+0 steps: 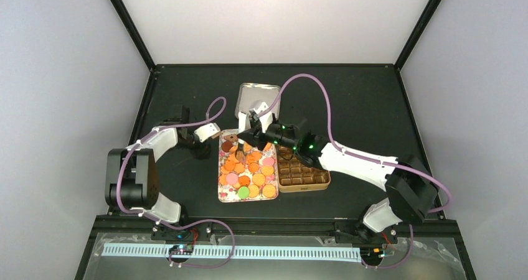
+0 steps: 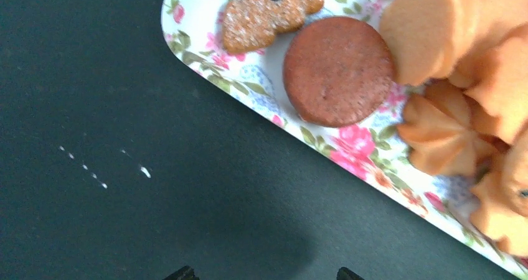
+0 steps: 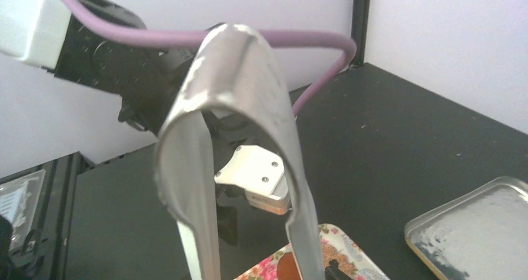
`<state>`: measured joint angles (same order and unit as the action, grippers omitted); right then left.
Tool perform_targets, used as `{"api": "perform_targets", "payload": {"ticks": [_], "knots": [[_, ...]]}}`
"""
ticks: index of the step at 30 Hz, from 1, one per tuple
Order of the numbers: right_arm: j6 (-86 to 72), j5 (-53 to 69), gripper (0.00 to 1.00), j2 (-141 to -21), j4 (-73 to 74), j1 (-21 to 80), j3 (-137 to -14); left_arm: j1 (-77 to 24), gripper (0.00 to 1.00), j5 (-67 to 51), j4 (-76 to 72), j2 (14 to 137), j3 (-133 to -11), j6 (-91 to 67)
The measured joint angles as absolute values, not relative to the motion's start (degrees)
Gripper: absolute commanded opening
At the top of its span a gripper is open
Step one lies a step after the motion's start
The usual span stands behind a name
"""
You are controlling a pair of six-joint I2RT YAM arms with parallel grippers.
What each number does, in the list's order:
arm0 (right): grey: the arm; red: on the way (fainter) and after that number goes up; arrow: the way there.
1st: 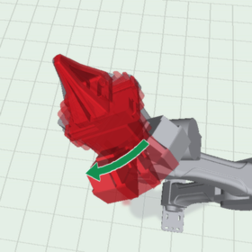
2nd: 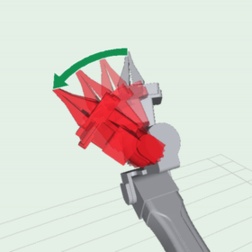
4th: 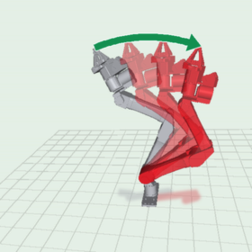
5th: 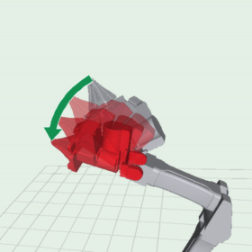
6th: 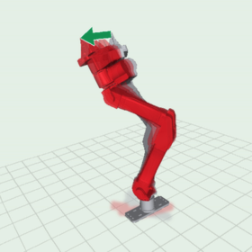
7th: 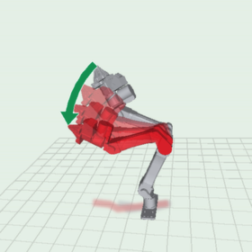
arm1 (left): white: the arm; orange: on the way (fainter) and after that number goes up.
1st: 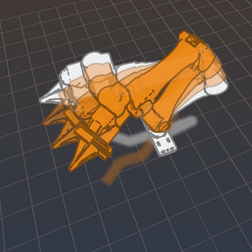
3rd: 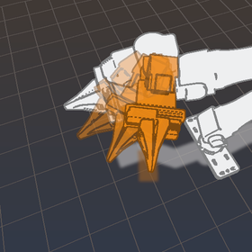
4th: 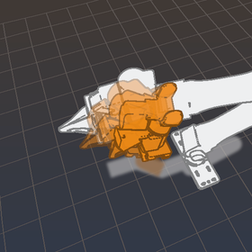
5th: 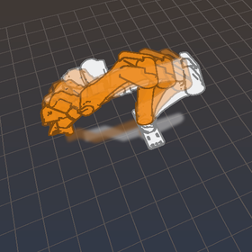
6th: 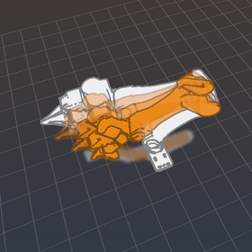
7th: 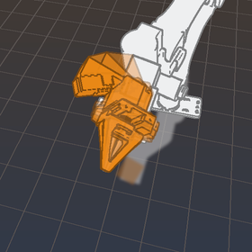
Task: Pack the cookies
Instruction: Pick up the fake cookies from the plate.
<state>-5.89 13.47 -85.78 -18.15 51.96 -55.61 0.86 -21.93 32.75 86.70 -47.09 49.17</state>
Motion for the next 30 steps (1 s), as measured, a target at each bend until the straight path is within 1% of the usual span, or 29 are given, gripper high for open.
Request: {"api": "perform_targets", "payload": {"ticks": [7, 12, 16, 22, 27, 30], "knots": [[-5.91, 8.54, 0.47, -83.83, -21.98, 52.01, -52.34, -3.88, 0.58, -17.82, 27.22, 88.47, -46.41, 46.00], [-5.93, 5.41, 0.49, -81.23, -23.00, 52.01, -47.97, -7.97, 0.58, -15.57, 26.52, 89.36, -46.00, 44.56], [-6.28, 3.36, 0.50, -79.33, -23.68, 52.01, -44.58, -9.26, 0.58, -15.16, 26.68, 89.38, -46.11, 43.48], [-6.35, 2.72, 0.51, -79.09, -24.23, 52.01, -43.53, -9.74, 0.58, -16.82, 29.76, 92.33, -50.81, 40.95], [-6.35, 2.26, 0.51, -79.09, -24.71, 52.01, -43.53, -10.28, 0.58, -22.22, 30.92, 92.73, -52.69, 37.58], [-6.31, 2.55, 0.51, -79.26, -25.15, 52.01, -43.70, -10.24, 0.58, -23.51, 32.88, 92.71, -53.23, 36.80]]}}
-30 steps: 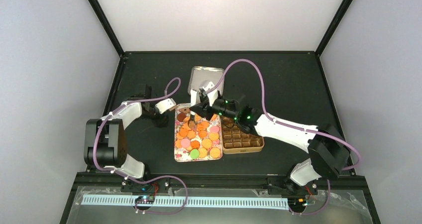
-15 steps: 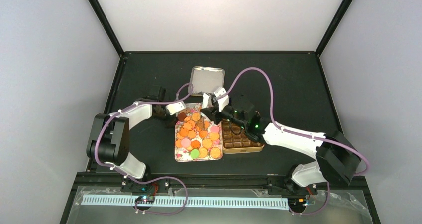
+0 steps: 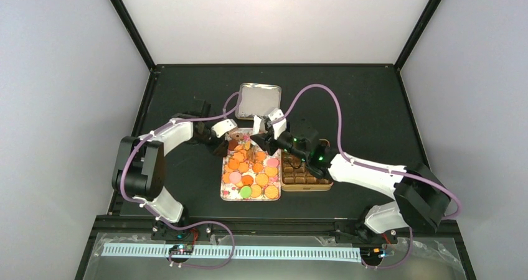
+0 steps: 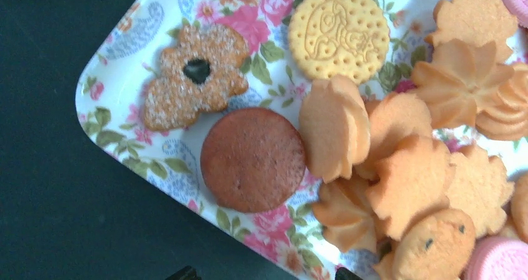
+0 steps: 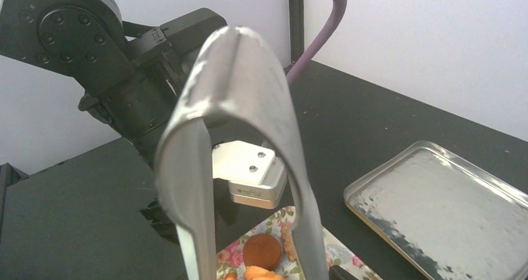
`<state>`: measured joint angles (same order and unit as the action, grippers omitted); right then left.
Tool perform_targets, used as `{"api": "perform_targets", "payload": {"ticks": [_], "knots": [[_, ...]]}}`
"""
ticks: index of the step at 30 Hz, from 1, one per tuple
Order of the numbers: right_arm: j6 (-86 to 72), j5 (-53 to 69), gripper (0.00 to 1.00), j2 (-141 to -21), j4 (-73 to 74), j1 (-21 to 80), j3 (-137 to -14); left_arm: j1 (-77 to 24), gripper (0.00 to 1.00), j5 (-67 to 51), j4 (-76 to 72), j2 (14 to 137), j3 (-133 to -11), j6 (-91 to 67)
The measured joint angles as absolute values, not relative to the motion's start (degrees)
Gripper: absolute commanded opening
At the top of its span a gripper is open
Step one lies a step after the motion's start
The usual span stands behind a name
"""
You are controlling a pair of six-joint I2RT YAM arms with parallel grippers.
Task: Pack the cookies
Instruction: Pick up the fake cookies from the plate.
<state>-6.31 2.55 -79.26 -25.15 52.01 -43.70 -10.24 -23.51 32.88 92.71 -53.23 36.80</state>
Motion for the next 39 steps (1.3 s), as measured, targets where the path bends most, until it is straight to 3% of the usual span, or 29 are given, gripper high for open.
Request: {"api": "perform_targets", "payload": {"ticks": [6, 14, 19, 24, 36, 39], "knots": [[-6.31, 3.44, 0.51, -83.77, -26.06, 52.03, -48.14, -4.82, 0.65, -25.06, 42.30, 91.96, -57.95, 38.22], [-6.28, 3.92, 0.50, -94.26, -28.53, 52.42, -57.78, 6.24, 0.71, -27.77, 58.48, 93.65, -81.62, 42.46], [-6.24, 4.05, 0.49, -99.24, -29.23, 53.10, -60.64, 8.69, 0.74, -28.64, 62.65, 93.80, -81.89, 42.50], [-6.07, 4.01, 0.40, -101.21, -29.17, 53.52, -60.07, 8.56, 0.70, -28.64, 64.53, 93.19, -81.30, 42.35], [-5.89, 3.29, 0.02, -97.27, -29.87, 54.68, -54.72, 8.56, 0.66, -29.08, 62.98, 86.54, -80.42, 40.91], [-5.91, 3.09, 0.01, -95.85, -28.93, 54.68, -54.70, 8.56, 0.66, -29.61, 62.17, 85.80, -78.76, 40.38]]}}
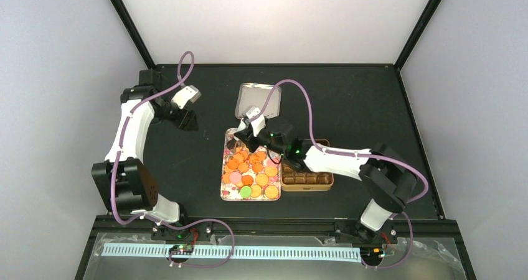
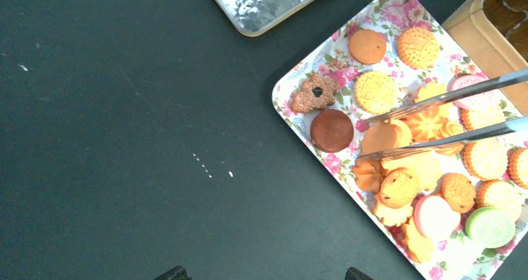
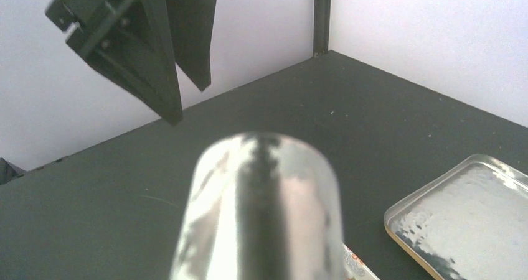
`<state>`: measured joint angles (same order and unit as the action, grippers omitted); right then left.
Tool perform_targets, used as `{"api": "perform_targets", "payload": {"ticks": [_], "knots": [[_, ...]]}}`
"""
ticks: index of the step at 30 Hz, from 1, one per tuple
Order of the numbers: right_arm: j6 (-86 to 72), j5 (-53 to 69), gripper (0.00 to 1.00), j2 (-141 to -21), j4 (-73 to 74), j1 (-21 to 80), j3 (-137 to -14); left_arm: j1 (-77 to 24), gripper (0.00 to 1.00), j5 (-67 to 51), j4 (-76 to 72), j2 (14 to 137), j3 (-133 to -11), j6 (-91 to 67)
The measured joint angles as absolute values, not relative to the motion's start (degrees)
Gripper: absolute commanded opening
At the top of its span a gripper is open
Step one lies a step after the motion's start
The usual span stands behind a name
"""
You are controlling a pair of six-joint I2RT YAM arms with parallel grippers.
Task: Pack the cookies
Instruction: Pick up the fake cookies from the plate, then place the fake cookies in the empty pocket of the box.
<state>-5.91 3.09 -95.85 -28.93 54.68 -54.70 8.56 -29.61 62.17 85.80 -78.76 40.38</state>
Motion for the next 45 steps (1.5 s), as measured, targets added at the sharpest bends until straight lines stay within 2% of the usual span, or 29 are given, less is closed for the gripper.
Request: {"api": "perform_targets", "payload": {"ticks": [13, 27, 45], "knots": [[-5.72, -0.78, 0.01, -86.74, -25.71, 54.65, -52.73, 8.56, 0.67, -30.52, 60.75, 85.06, -77.41, 38.89], [-3.46, -9.17, 0.01, -64.79, -16.71, 48.18, -40.60, 8.56, 0.67, -32.64, 60.95, 85.06, -77.93, 38.37], [-2.87, -13.04, 0.02, -60.99, -11.09, 47.83, -37.56, 8.56, 0.67, -33.34, 61.10, 79.99, -76.29, 38.74]]}}
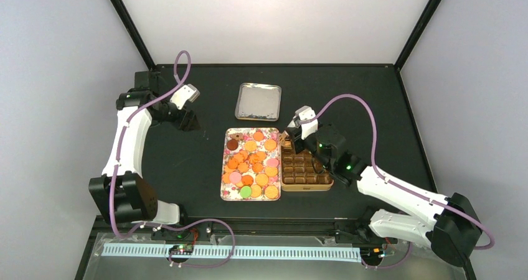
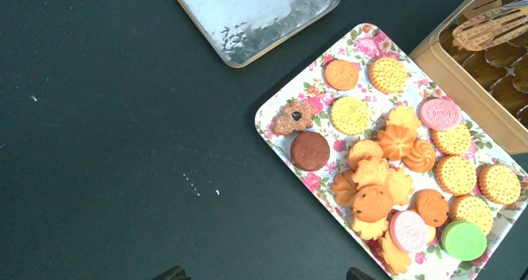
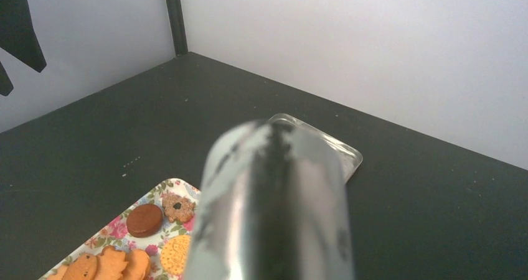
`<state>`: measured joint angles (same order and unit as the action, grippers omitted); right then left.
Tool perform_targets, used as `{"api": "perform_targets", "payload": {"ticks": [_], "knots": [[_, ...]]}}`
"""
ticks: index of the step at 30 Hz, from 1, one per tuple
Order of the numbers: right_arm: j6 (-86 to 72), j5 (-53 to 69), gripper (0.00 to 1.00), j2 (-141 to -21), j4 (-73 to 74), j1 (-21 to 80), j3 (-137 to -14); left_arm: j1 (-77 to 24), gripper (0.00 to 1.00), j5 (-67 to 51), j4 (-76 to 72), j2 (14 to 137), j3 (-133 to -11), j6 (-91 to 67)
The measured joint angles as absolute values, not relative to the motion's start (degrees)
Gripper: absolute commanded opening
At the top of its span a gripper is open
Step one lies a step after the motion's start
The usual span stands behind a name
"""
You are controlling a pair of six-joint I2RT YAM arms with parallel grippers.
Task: Pack the cookies
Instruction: Place the fake cookies in the empty pocket of the box.
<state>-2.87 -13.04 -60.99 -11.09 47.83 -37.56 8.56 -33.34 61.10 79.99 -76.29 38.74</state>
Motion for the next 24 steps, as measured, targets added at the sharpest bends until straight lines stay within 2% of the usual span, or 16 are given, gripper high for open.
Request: {"api": "perform_targets", "payload": {"ticks": [11, 16, 24], "knots": [[-2.85, -13.13, 0.32, -60.99, -10.76, 47.75, -36.82, 8.56, 0.68, -34.39, 61.12, 79.99, -76.29, 38.81], [-2.72, -13.17, 0.35, -60.99, -11.20, 47.75, -36.80, 8.56, 0.68, -35.27, 61.14, 79.99, -76.29, 38.81], [-2.63, -13.06, 0.32, -60.58, -11.55, 47.72, -36.64, 8.56, 0.68, -35.44, 61.21, 79.99, -76.29, 38.83]]}}
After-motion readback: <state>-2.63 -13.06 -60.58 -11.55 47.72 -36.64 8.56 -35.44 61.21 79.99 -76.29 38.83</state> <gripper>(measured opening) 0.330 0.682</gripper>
